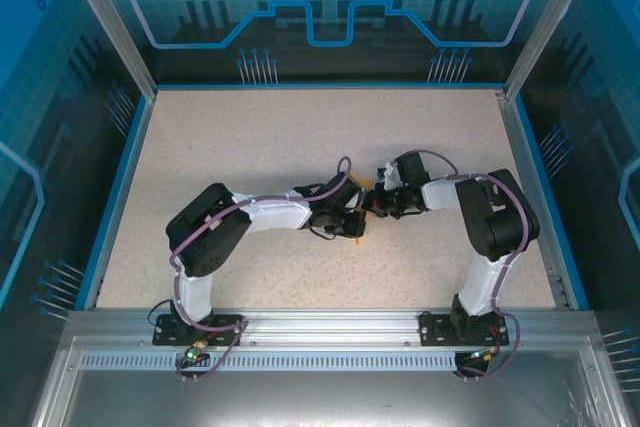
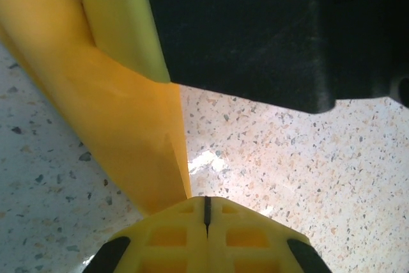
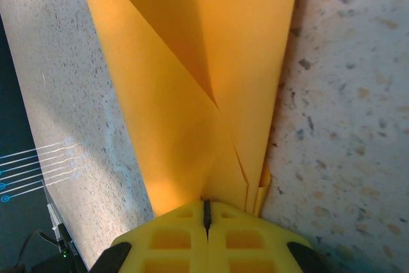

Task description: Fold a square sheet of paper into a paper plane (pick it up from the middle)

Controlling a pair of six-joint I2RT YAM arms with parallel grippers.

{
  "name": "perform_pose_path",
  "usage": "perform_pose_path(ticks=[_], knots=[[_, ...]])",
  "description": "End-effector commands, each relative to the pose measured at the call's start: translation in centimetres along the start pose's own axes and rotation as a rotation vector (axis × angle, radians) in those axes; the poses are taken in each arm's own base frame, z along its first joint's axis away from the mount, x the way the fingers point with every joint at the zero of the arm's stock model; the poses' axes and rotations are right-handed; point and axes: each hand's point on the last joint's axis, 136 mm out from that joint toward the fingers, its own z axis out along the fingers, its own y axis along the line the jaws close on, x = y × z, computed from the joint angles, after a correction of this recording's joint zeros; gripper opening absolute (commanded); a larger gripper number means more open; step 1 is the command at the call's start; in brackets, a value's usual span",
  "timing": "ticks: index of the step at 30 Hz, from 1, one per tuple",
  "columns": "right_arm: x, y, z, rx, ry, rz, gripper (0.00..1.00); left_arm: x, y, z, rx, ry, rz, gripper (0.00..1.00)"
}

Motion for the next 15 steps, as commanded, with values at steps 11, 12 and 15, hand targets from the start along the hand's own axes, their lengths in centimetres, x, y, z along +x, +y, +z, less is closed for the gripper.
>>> perform_pose_path(ticks=[11,12,15], knots=[[3.1,-6.8,1.0,0.207,0.065,0.121,0.03,3.3,0.6,1.2,0.007,0.120,0.004,0.02],[3.1,-6.8,1.0,0.208,0.065,0.121,0.03,3.7,0.6,1.1,0.004,0.127,0.006,0.02],[3.2,-6.9,1.1,0.212,0.067,0.123,0.02,4.5,0.4,0.8,-0.002,0.144,0.015,0.02]])
